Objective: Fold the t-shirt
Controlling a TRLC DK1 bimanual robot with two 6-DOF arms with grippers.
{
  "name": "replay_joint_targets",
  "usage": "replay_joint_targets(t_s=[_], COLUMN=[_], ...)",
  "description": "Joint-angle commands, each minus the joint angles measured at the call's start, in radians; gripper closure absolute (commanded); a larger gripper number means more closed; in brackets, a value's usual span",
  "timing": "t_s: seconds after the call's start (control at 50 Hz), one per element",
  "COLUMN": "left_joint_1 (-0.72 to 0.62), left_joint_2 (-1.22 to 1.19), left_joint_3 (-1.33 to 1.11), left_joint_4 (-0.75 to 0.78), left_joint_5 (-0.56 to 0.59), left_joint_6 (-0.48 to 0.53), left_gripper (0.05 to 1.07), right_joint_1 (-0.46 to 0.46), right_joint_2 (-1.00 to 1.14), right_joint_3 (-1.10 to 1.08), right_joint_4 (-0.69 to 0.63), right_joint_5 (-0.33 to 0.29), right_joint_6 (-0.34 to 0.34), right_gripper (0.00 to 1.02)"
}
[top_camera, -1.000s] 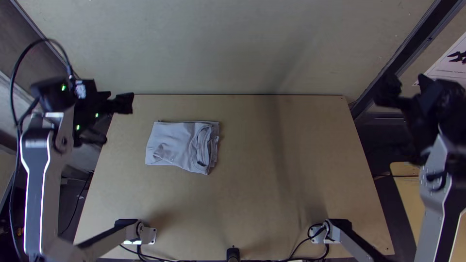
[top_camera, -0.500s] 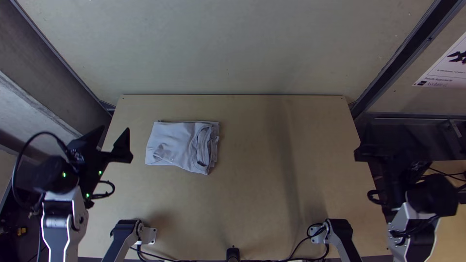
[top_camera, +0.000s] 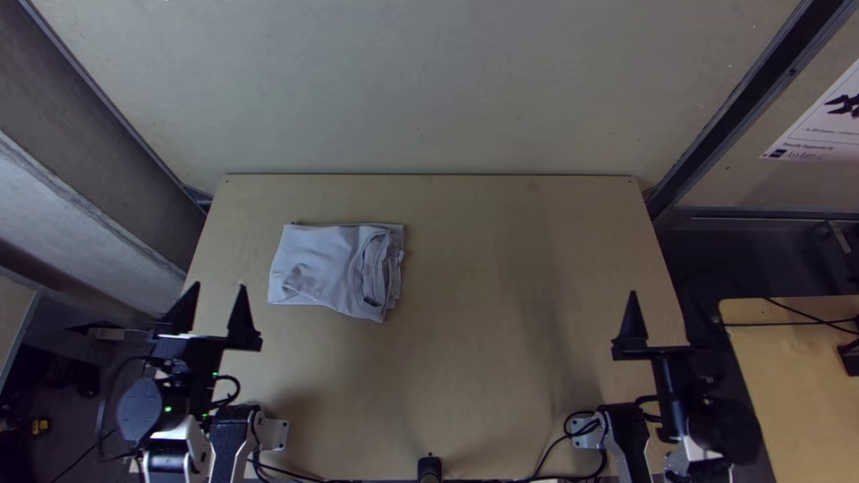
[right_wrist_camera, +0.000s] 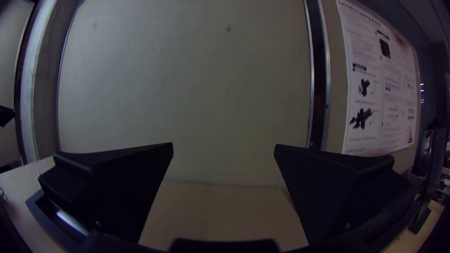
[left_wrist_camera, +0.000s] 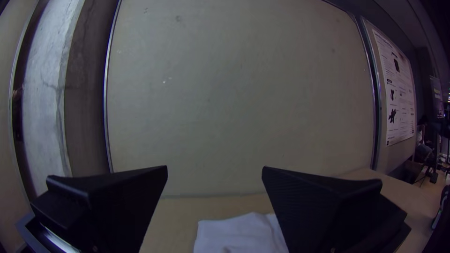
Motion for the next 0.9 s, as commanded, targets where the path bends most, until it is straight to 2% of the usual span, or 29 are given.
replay_joint_targets(t_s=[0.0,0.06,0.3,0.44,0.88], left_joint_1=[0.017,0.034,0.063,0.069,0.079], left_joint_2=[-0.056,-0.056,-0.056,-0.056,-0.053], left_joint_3=[-0.113,-0.147,-0.359,-0.408,-0.432], left_joint_4=[0.042,0.062,0.232,0.217,0.214], left_joint_5=[-0.007,-0.009,-0.007,-0.007,-0.009], left_joint_6=[-0.017,-0.052,-0.059,-0.066,-0.065], left_gripper=[0.11,0.11,0.10,0.10,0.10], right_joint_1=[-0.004,-0.002,-0.001,0.024,0.004], right_joint_2=[-0.008,-0.008,-0.008,-0.001,-0.004], right_joint_3=[-0.087,-0.150,-0.463,-0.515,-0.515], right_joint_4=[0.015,0.049,0.378,0.319,0.326], right_joint_5=[-0.004,-0.004,-0.004,-0.007,-0.009], right_joint_6=[0.006,0.009,0.006,0.012,0.006], right_gripper=[0.03,0.03,0.03,0.03,0.03])
